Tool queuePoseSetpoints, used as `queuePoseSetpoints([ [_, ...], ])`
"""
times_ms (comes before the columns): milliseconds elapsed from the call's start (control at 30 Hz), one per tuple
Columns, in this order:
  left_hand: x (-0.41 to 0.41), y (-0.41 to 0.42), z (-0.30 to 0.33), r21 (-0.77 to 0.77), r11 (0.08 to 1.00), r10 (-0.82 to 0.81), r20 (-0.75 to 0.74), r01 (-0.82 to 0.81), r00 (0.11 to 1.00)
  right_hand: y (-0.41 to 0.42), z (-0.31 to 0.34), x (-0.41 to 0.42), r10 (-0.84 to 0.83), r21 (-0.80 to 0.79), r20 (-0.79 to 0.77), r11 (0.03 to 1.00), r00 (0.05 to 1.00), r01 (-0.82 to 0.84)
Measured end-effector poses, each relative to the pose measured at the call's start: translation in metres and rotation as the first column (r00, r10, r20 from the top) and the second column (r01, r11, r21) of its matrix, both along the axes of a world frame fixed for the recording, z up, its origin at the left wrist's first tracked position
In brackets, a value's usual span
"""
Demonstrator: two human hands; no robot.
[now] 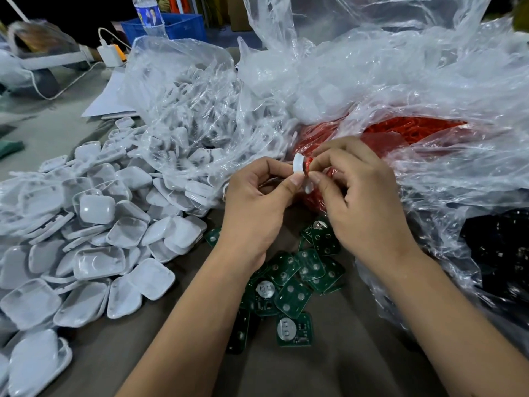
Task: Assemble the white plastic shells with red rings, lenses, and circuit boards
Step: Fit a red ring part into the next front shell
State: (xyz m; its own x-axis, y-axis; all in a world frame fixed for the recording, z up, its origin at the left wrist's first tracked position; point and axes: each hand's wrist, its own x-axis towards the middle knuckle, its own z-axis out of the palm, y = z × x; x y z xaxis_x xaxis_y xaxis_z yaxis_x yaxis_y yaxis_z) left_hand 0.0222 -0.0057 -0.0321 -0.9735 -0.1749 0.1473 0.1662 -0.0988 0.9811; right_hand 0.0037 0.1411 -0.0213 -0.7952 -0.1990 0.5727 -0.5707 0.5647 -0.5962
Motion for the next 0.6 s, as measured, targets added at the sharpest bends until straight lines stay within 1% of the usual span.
queuePoseSetpoints([
  [233, -0.0015, -0.0013, -0.0031, -0.042, 0.999, -0.022, -0.024, 0.021, 0.999, 0.0006, -0.0017, -0.0014, -0.047, 0.029, -0.09, 0.998, 0.995, 0.049],
  [400, -0.0017, -0.0016, -0.0036, -0.055, 0.998, -0.017, -0.028, 0.015, 0.999, 0.003, -0.0024, -0.0009, -0.081, 0.01, -0.075, 0.997, 0.994, 0.082],
  [600, -0.0025, -0.0017, -0.0043, -0.053, 0.999, -0.006, -0.016, 0.005, 1.0, 0.0025, 0.0024, 0.0025, -0.073, 0.04, -0.107, 0.996, 0.992, 0.077],
])
